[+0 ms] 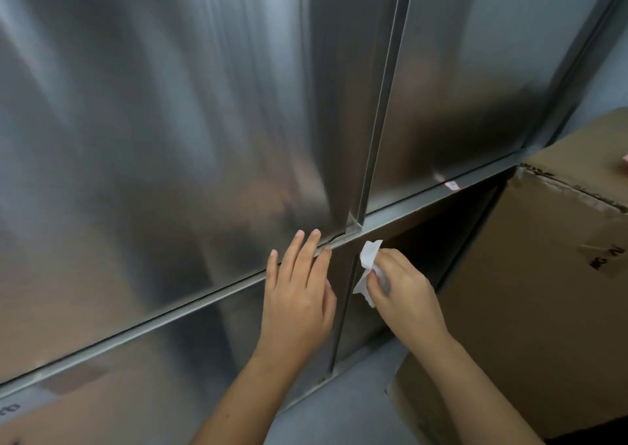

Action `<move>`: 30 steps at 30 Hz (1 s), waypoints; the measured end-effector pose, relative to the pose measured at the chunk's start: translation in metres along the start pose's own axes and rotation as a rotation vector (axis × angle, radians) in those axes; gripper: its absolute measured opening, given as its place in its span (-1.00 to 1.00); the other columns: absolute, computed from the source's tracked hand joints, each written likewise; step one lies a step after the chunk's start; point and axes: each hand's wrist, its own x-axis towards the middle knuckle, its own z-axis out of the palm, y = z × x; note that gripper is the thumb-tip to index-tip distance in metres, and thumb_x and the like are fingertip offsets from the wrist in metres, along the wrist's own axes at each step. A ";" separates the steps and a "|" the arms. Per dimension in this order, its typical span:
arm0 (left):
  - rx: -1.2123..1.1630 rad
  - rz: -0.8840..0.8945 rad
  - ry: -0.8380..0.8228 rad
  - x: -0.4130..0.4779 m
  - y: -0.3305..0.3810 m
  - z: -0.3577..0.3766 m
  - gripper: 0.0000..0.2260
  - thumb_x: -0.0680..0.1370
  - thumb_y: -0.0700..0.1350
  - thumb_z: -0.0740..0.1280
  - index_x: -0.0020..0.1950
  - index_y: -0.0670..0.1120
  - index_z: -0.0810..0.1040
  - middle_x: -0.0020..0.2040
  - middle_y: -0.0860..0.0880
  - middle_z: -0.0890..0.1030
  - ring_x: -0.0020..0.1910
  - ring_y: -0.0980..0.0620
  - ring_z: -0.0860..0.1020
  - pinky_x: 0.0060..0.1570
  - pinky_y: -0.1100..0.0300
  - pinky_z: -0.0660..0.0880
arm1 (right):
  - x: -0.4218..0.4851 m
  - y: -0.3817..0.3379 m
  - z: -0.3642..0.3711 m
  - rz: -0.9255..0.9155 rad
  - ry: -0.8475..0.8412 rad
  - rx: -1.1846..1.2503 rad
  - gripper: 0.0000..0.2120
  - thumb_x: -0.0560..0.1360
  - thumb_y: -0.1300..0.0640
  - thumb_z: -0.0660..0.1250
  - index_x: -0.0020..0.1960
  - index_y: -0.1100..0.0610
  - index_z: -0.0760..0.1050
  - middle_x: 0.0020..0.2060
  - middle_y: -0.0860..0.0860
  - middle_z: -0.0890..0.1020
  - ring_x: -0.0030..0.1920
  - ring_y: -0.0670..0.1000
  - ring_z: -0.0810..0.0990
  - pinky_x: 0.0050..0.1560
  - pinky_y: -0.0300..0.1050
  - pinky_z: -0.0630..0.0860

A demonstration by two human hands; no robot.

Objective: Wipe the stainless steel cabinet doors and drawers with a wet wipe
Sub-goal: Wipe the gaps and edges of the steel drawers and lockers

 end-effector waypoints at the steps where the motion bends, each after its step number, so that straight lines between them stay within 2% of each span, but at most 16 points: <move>1: 0.030 -0.027 0.006 -0.001 0.005 0.006 -0.64 0.45 -0.17 0.11 0.12 -0.21 0.59 0.26 -0.17 0.52 0.28 -0.17 0.46 0.20 -0.22 0.32 | 0.005 0.008 0.001 -0.047 -0.011 0.022 -0.80 0.44 0.29 0.38 0.07 0.24 0.56 -0.02 0.08 0.61 -0.03 0.01 0.61 -0.08 -0.48 0.36; 4: 0.114 -0.140 0.002 -0.004 0.026 0.021 -0.64 0.45 -0.18 0.11 0.12 -0.21 0.59 0.27 -0.18 0.51 0.29 -0.18 0.45 0.21 -0.21 0.32 | 0.018 0.030 -0.001 -0.204 -0.045 0.086 -0.74 0.38 0.36 0.41 0.07 0.27 0.57 -0.02 0.09 0.62 -0.05 0.02 0.62 0.02 -0.42 0.37; 7: 0.178 -0.246 -0.010 -0.004 0.051 0.036 -0.63 0.45 -0.19 0.10 0.13 -0.22 0.59 0.28 -0.18 0.50 0.30 -0.18 0.44 0.21 -0.22 0.32 | 0.029 0.057 -0.005 -0.312 -0.045 0.108 -0.69 0.32 0.37 0.47 0.06 0.28 0.58 -0.03 0.11 0.63 -0.03 0.03 0.64 0.02 -0.38 0.40; 13: 0.226 -0.317 0.041 -0.010 0.069 0.065 -0.63 0.44 -0.22 0.10 0.13 -0.22 0.58 0.30 -0.17 0.49 0.31 -0.15 0.42 0.24 -0.20 0.30 | 0.044 0.094 0.011 -0.370 -0.062 0.159 -0.66 0.30 0.38 0.49 0.07 0.32 0.58 0.01 0.18 0.63 -0.01 0.11 0.65 0.02 -0.25 0.42; 18: 0.263 -0.219 0.051 -0.026 0.050 0.103 -0.62 0.44 -0.23 0.11 0.17 -0.21 0.57 0.34 -0.15 0.45 0.35 -0.13 0.38 0.25 -0.21 0.30 | 0.039 0.115 0.052 -0.468 0.000 0.159 -0.65 0.26 0.41 0.50 0.04 0.39 0.57 -0.01 0.27 0.62 -0.01 0.20 0.64 0.02 -0.05 0.51; 21: 0.286 -0.172 0.101 -0.036 0.029 0.129 -0.61 0.44 -0.24 0.12 0.21 -0.20 0.54 0.36 -0.16 0.42 0.39 -0.11 0.33 0.29 -0.18 0.25 | 0.038 0.124 0.081 -0.525 0.087 0.117 -0.61 0.23 0.41 0.52 0.04 0.41 0.56 0.00 0.28 0.62 -0.01 0.19 0.64 0.06 -0.06 0.46; 26: 0.337 -0.058 0.222 -0.046 0.006 0.171 -0.55 0.45 -0.22 0.15 0.35 -0.16 0.33 0.42 -0.16 0.29 0.44 -0.08 0.21 0.34 -0.16 0.15 | 0.036 0.144 0.118 -0.625 0.318 0.103 -0.63 0.31 0.40 0.44 0.11 0.42 0.52 0.08 0.29 0.58 0.17 0.09 0.50 0.24 -0.12 0.37; 30: 0.424 0.023 0.294 -0.054 -0.011 0.203 -0.51 0.47 -0.18 0.14 0.42 -0.16 0.24 0.44 -0.15 0.23 0.45 -0.07 0.18 0.36 -0.18 0.09 | 0.038 0.154 0.142 -0.683 0.451 0.060 -0.69 0.38 0.35 0.39 0.11 0.39 0.54 0.12 0.26 0.57 0.20 0.09 0.47 0.18 -0.09 0.42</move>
